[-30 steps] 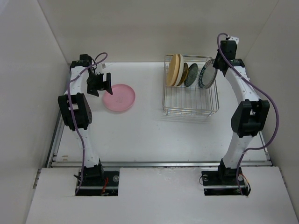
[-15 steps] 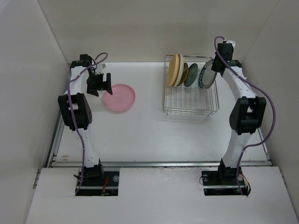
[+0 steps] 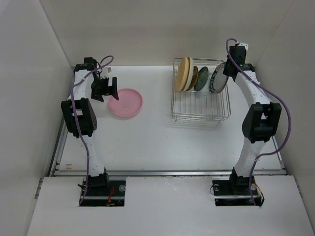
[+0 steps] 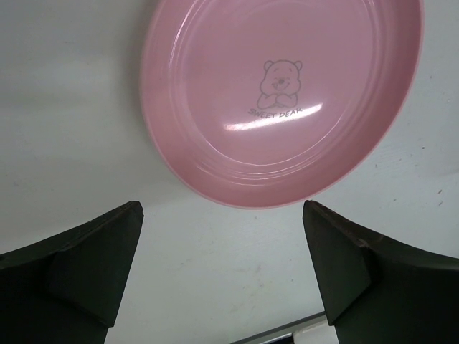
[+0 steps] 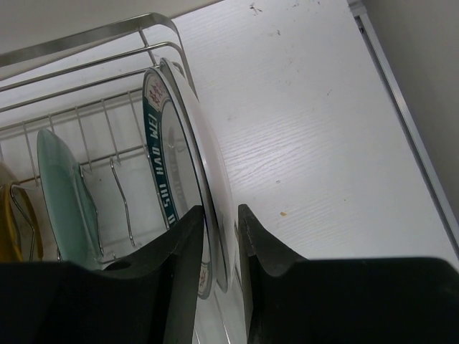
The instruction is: Unload the plates from the dish rack
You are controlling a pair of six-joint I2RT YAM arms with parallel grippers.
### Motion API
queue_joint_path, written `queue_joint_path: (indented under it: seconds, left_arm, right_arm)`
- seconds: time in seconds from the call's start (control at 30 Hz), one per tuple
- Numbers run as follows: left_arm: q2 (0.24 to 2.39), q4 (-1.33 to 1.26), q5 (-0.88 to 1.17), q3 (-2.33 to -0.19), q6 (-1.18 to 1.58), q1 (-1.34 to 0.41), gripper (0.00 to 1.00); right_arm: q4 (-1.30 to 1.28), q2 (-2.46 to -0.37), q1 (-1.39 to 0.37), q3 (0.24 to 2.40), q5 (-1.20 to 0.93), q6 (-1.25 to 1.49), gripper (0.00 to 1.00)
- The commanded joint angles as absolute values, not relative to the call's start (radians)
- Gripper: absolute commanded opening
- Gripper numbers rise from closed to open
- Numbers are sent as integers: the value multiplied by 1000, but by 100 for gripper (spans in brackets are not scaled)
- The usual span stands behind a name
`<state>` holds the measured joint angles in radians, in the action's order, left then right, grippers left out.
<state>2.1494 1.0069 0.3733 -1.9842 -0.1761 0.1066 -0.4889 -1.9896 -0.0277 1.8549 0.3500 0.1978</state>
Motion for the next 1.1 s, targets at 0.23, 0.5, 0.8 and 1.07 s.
queue_joint_path:
  seconds: [0.23,0.5,0.8,1.07]
  left_arm:
    - [2065,1042,377,-1970,-189,109,97]
    - [2065,1042,377,-1970,-189,109,100]
    - [2065,1042,368,-1960,-189,109,100]
    - [2065,1051,359,-1942,-199,109,100]
  right_arm:
    - [-443,-1875,-23,1807,388,178,31]
    - [-434,-1885,-23,1807,388,156,31]
    - [-425,-1916,-23,1807,348,156,31]
    - [-416,-1945,-23,1796,328,167,30]
